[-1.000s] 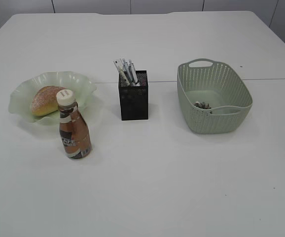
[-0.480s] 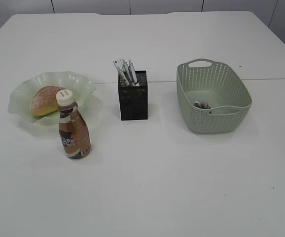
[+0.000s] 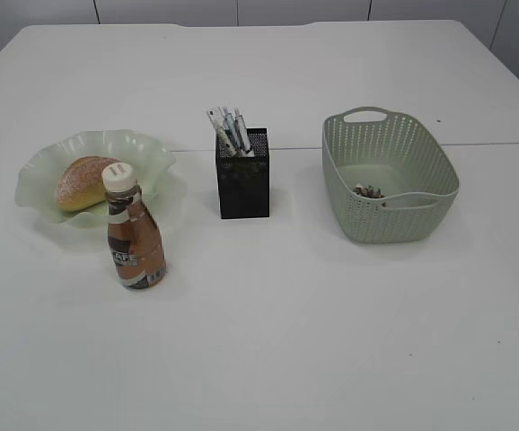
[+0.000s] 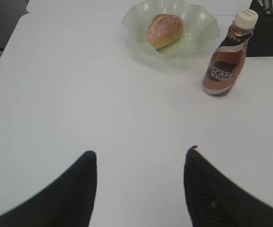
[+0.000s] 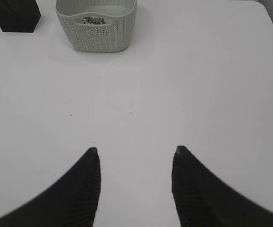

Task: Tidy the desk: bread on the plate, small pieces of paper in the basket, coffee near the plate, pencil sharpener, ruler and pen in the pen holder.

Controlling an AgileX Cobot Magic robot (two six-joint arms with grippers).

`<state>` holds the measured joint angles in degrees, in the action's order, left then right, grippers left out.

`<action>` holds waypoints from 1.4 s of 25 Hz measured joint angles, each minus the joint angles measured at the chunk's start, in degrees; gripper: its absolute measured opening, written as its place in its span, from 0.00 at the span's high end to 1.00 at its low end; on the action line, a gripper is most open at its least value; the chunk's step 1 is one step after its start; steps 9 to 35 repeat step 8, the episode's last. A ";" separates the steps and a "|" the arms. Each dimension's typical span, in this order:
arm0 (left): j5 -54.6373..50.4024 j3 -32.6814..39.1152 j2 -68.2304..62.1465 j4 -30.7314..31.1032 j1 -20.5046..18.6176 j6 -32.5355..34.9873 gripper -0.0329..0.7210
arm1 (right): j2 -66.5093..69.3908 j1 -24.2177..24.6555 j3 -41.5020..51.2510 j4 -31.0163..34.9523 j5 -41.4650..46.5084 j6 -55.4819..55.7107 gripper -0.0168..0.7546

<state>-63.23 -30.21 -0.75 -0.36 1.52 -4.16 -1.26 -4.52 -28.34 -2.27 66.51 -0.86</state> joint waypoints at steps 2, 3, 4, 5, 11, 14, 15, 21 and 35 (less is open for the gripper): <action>0.00 0.00 0.00 0.00 0.00 0.93 0.38 | 0.00 0.00 0.00 0.00 0.00 0.00 0.50; 0.00 0.00 0.00 0.36 0.00 1.19 0.38 | 0.00 0.00 0.00 0.00 0.00 0.00 0.50; 0.00 0.00 0.00 0.36 0.00 1.45 0.38 | 0.00 0.00 0.00 0.00 0.00 0.00 0.50; 0.00 0.00 0.00 0.36 0.00 1.58 0.38 | 0.00 0.00 0.00 0.00 0.00 0.00 0.50; 0.00 0.00 0.00 0.36 0.00 1.66 0.38 | 0.00 0.00 0.00 0.00 -0.10 0.00 0.50; 0.00 0.00 0.00 0.36 0.00 1.66 0.38 | 0.00 0.00 0.00 0.00 -0.10 0.00 0.50; 0.00 0.00 0.00 0.36 0.00 1.66 0.38 | 0.00 0.00 0.00 0.00 -0.10 0.00 0.50; 0.00 0.00 0.00 0.36 0.00 1.66 0.38 | 0.00 0.00 0.00 0.00 -0.10 0.00 0.50; 0.00 0.00 0.00 0.36 0.00 1.66 0.38 | 0.00 0.00 0.00 0.00 -0.10 0.00 0.50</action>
